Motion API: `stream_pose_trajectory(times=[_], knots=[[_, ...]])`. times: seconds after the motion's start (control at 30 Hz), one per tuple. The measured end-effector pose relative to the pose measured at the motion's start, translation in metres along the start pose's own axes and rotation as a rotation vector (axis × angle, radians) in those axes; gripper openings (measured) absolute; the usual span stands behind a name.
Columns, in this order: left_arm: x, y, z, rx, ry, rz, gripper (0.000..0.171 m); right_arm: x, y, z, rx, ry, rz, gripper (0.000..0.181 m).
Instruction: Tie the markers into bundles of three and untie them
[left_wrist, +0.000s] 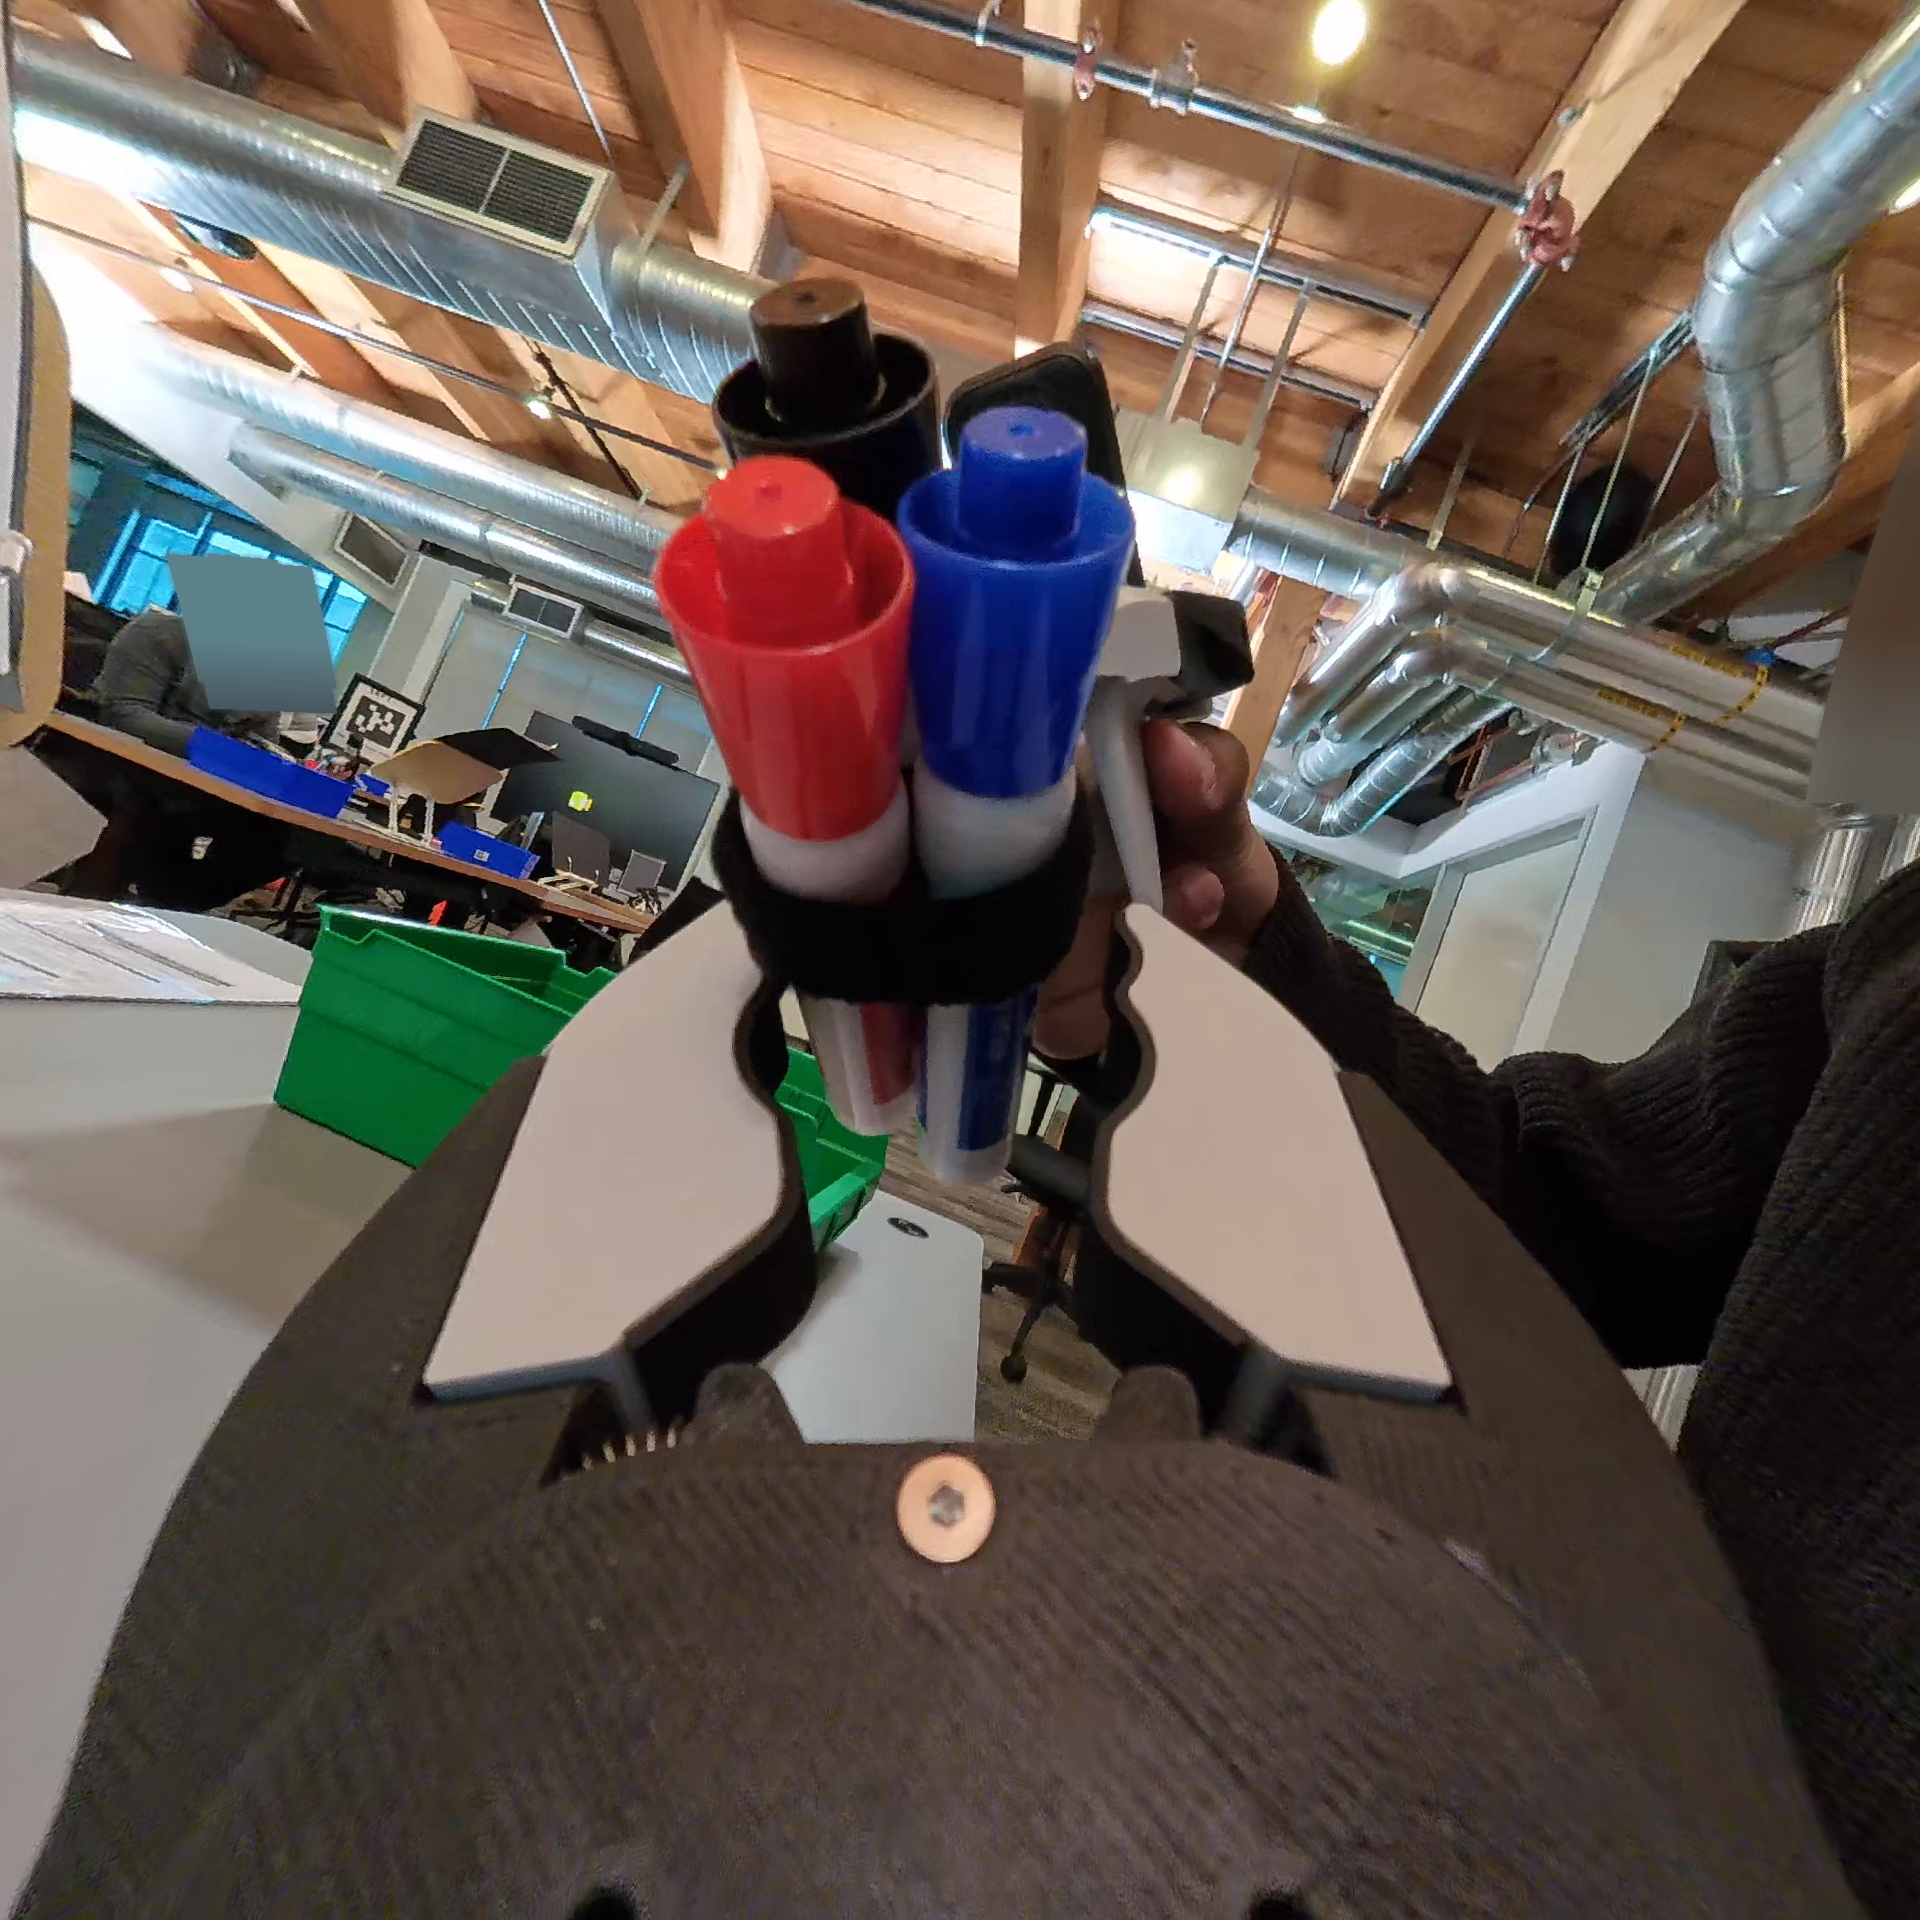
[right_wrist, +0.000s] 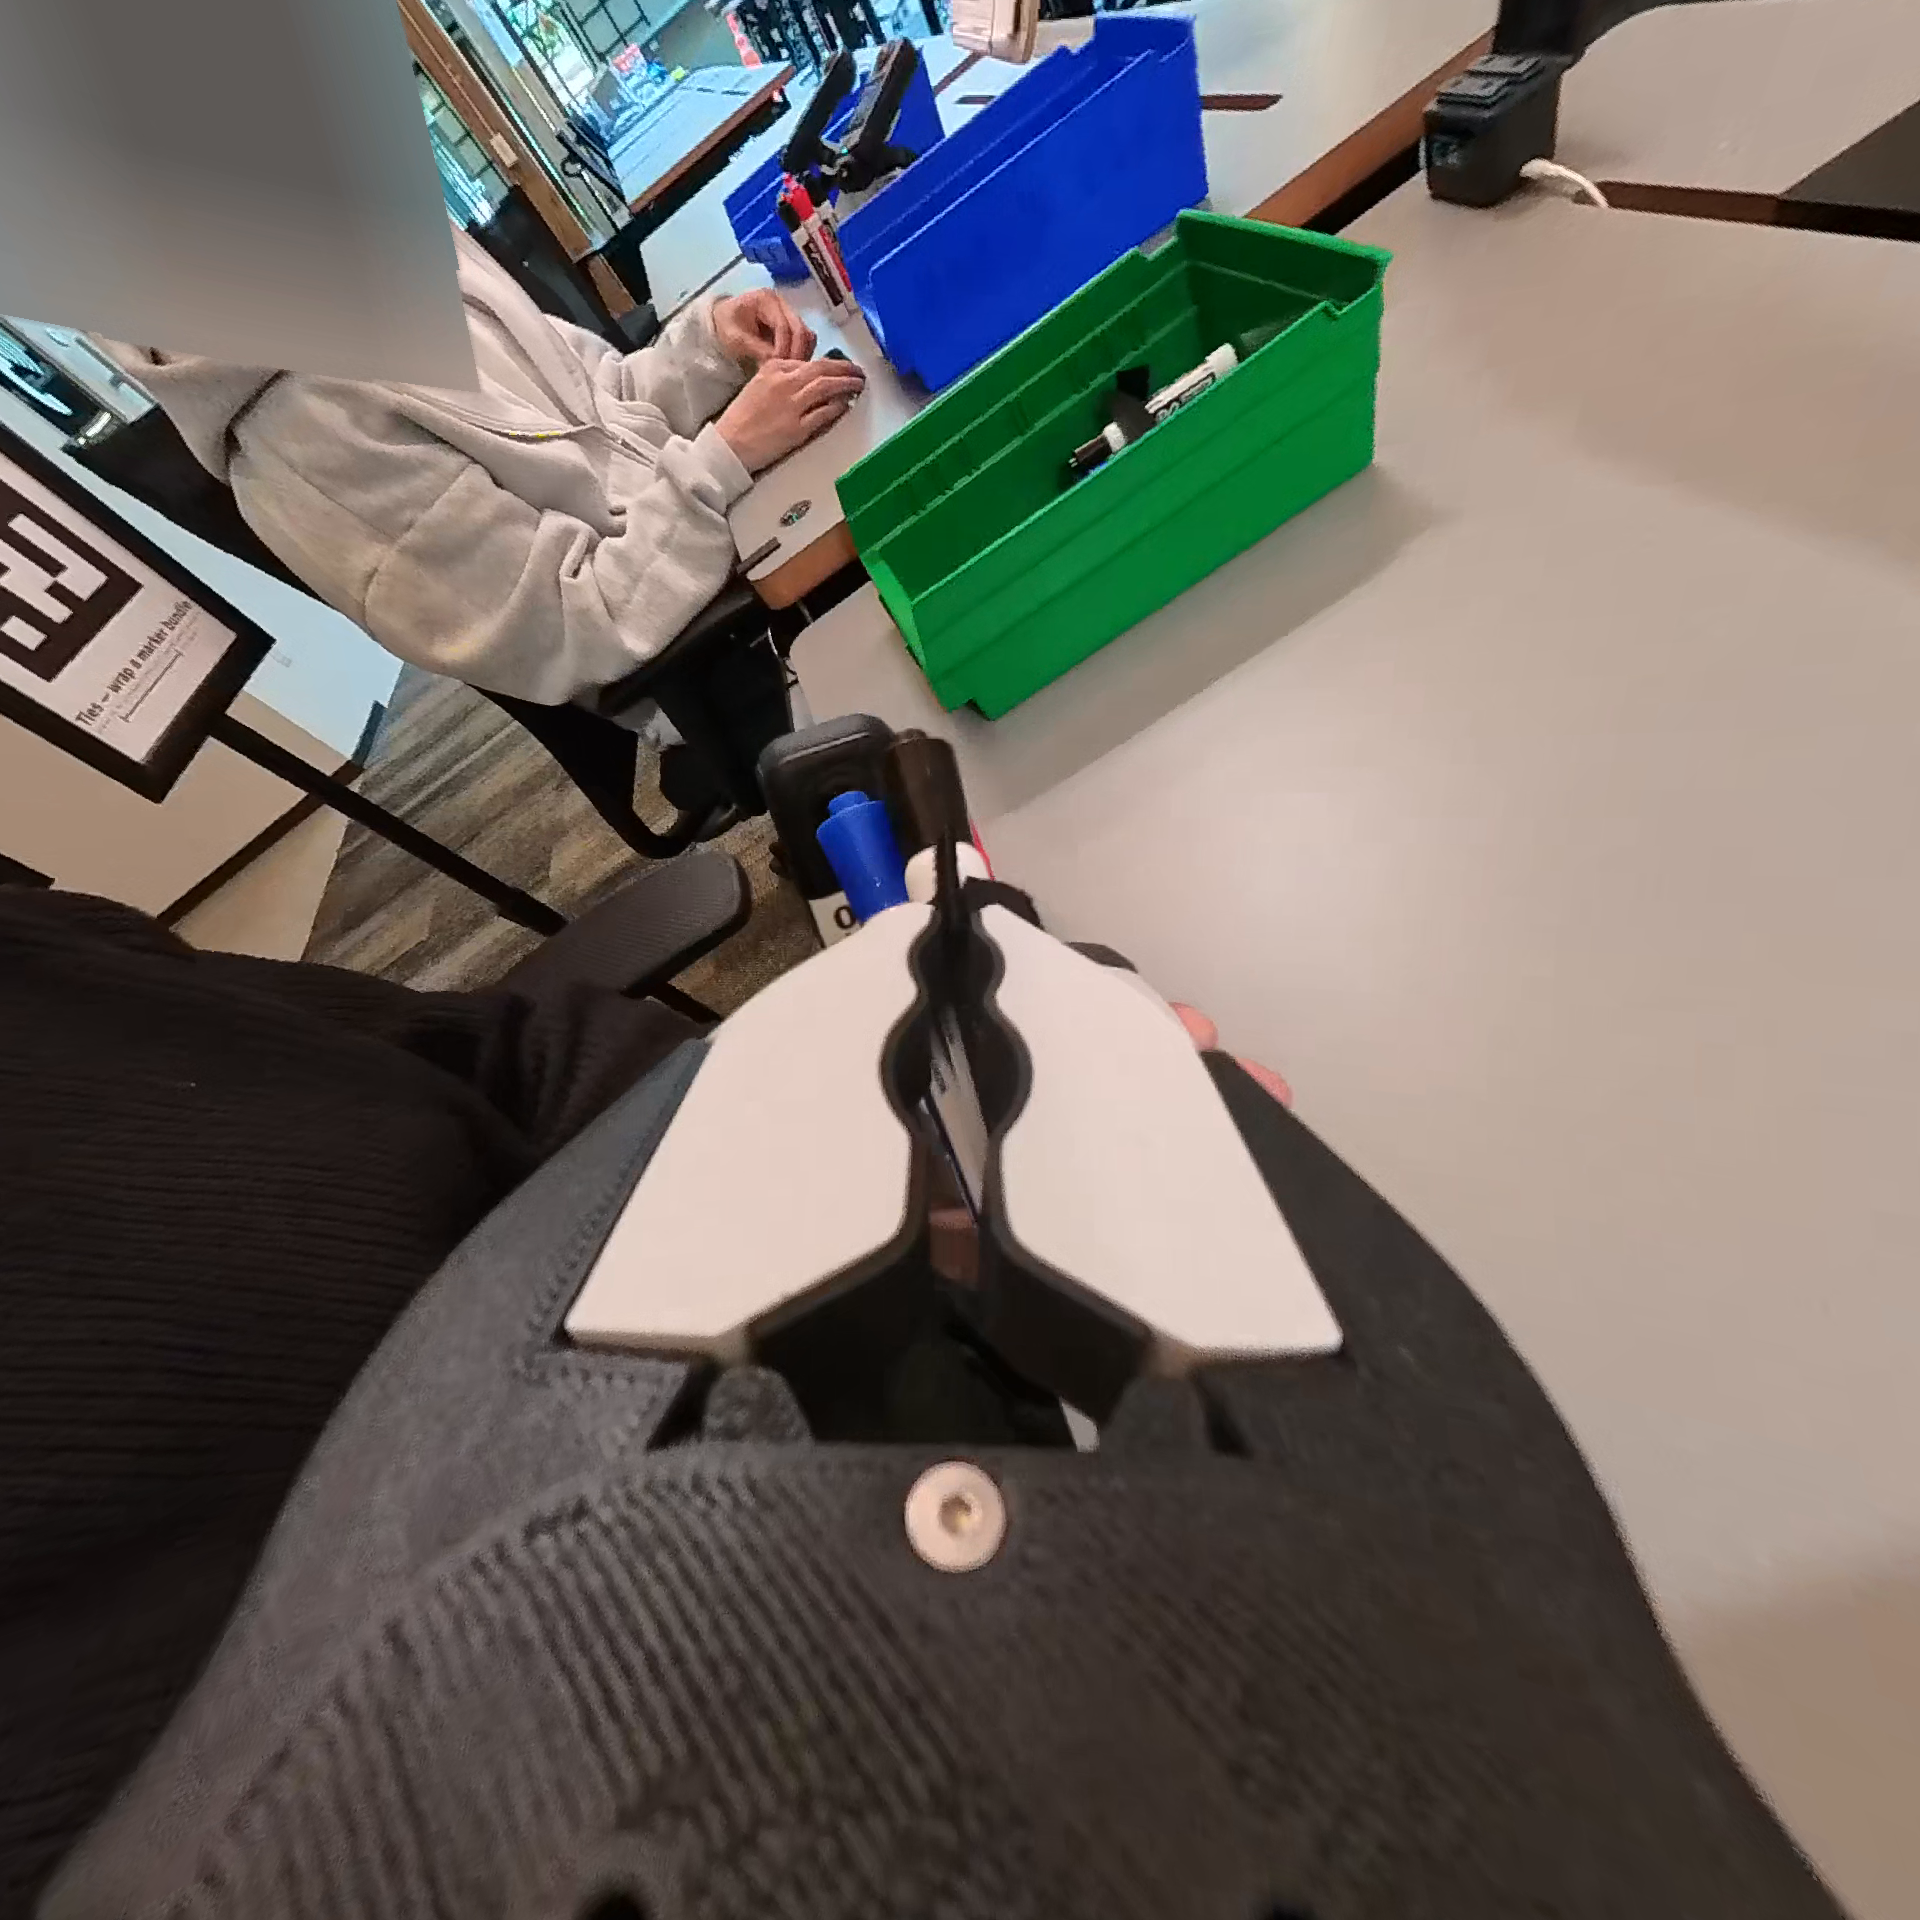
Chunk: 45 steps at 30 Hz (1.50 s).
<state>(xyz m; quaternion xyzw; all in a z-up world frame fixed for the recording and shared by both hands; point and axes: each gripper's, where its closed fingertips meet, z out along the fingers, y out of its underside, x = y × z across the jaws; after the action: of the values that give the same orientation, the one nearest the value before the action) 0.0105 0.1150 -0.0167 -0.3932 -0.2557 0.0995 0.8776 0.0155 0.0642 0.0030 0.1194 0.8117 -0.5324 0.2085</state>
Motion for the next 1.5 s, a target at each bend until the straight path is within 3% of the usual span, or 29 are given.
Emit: stream_pose_trajectory(times=[0.63, 0.83, 1.03, 1.3, 1.5], knots=[[-0.002, -0.008, -0.019, -0.015, 0.054, -0.008, 0.039, -0.006, -0.002, 0.026, -0.078, -0.066, 0.042, 0.003], [-0.001, -0.009, -0.02, -0.006, 0.081, -0.038, 0.042, -0.007, -0.002, 0.028, -0.095, -0.07, 0.041, 0.003], [0.013, -0.011, -0.023, 0.016, 0.214, -0.144, 0.068, -0.009, 0.001, 0.032, -0.091, -0.084, 0.039, 0.003], [0.005, -0.021, -0.027, 0.141, 0.203, -0.243, 0.061, -0.014, 0.001, 0.037, -0.064, -0.069, 0.034, 0.003], [0.008, -0.022, -0.03, 0.15, 0.241, -0.264, 0.052, -0.012, 0.001, 0.04, -0.054, -0.064, 0.059, 0.003]])
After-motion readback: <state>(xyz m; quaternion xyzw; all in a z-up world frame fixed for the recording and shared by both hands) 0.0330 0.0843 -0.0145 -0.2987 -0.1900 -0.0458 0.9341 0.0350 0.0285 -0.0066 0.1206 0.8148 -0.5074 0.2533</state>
